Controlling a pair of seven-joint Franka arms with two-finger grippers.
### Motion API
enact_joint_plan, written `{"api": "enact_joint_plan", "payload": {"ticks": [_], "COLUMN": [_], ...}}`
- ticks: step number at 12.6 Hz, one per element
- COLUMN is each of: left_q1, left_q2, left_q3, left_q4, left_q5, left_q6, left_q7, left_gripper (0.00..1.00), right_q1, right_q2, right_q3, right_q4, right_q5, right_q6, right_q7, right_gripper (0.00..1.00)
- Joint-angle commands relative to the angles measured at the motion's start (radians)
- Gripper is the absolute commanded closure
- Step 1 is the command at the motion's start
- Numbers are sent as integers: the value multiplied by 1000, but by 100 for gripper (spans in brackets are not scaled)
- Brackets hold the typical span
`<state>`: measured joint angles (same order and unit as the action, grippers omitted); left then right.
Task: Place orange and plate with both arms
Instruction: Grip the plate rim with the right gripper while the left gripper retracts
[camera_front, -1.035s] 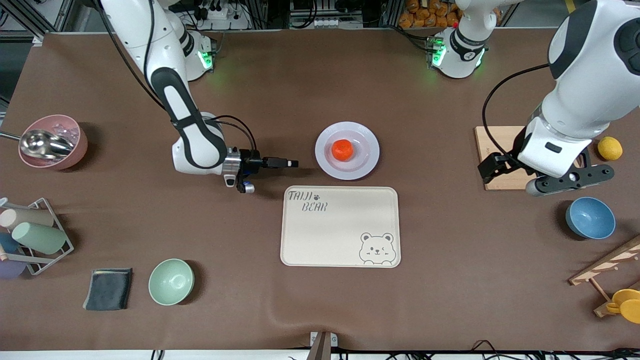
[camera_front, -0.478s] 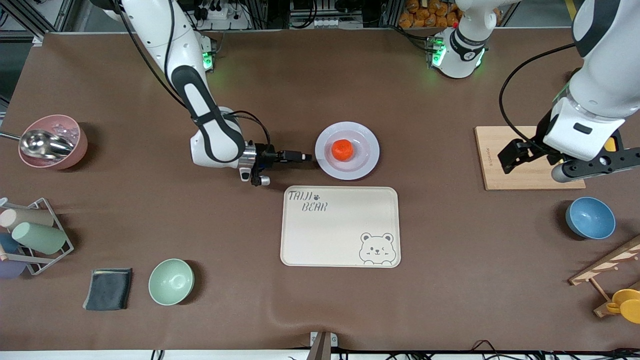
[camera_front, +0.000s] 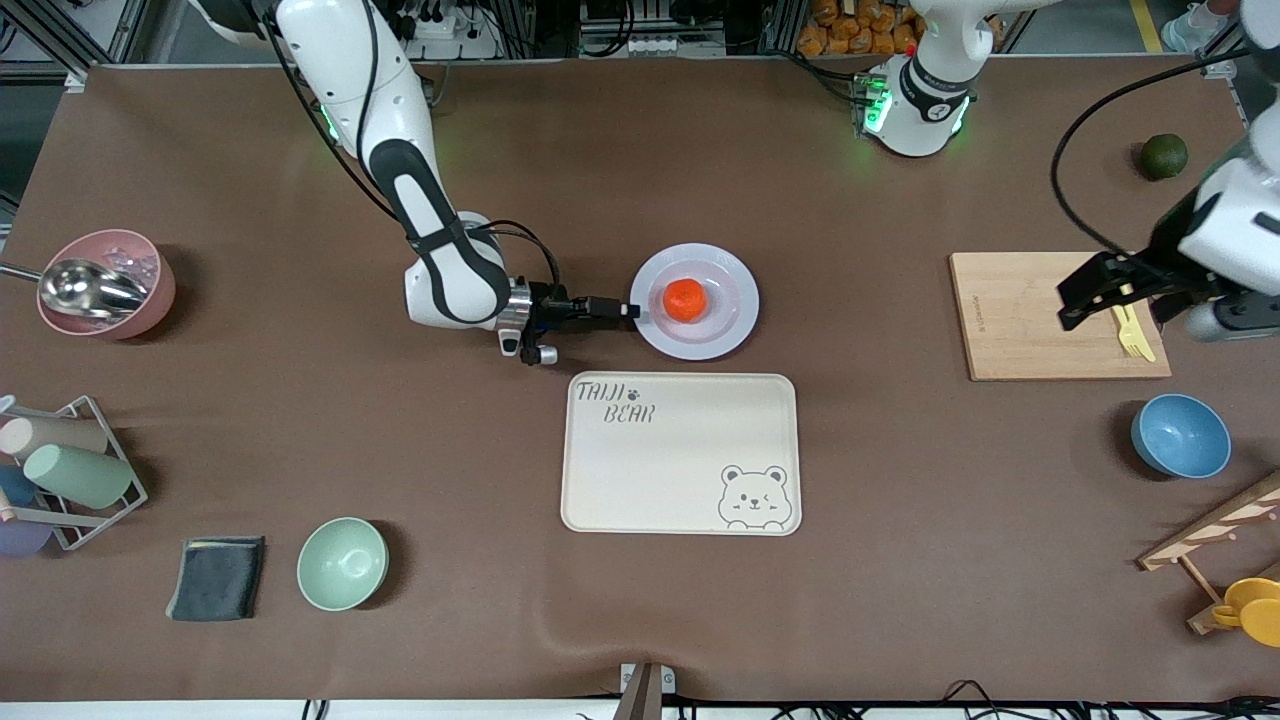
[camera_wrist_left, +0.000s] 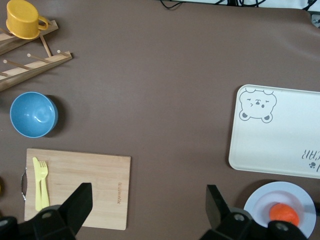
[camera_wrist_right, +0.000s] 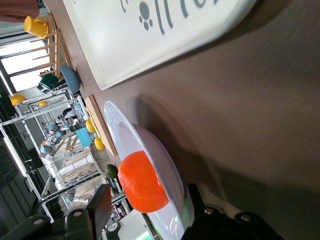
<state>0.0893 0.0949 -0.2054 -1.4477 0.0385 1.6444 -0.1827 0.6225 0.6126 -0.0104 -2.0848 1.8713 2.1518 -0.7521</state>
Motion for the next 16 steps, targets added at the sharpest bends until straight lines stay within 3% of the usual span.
{"api": "enact_joint_plan", "payload": {"ticks": [1, 2, 6, 7, 16], "left_q1": [-63, -72, -72, -72, -75], "left_q2": [-44, -46, -78, -89, -101], "left_q3": [99, 110, 130, 132, 138], "left_q4": [-20, -20, -60, -69, -91], "left_q5": [-34, -35, -64, -69, -69], "left_q6": [-40, -44, -48, -48, -46], "left_q7": [66, 68, 128, 128, 128], "left_gripper": [0, 0, 0, 0, 0], "right_q1": [40, 40, 42, 40, 8], "right_q2": [15, 19, 18, 16, -76], "right_q3": [-8, -8, -10, -10, -7], "right_q4": [20, 26, 25, 25, -3], "right_q5": [54, 58, 58, 58, 58], "right_q6": [40, 40, 43, 43, -35], "right_q7": [-30, -30, -32, -35, -26], "right_gripper": [39, 43, 94, 100, 100]}}
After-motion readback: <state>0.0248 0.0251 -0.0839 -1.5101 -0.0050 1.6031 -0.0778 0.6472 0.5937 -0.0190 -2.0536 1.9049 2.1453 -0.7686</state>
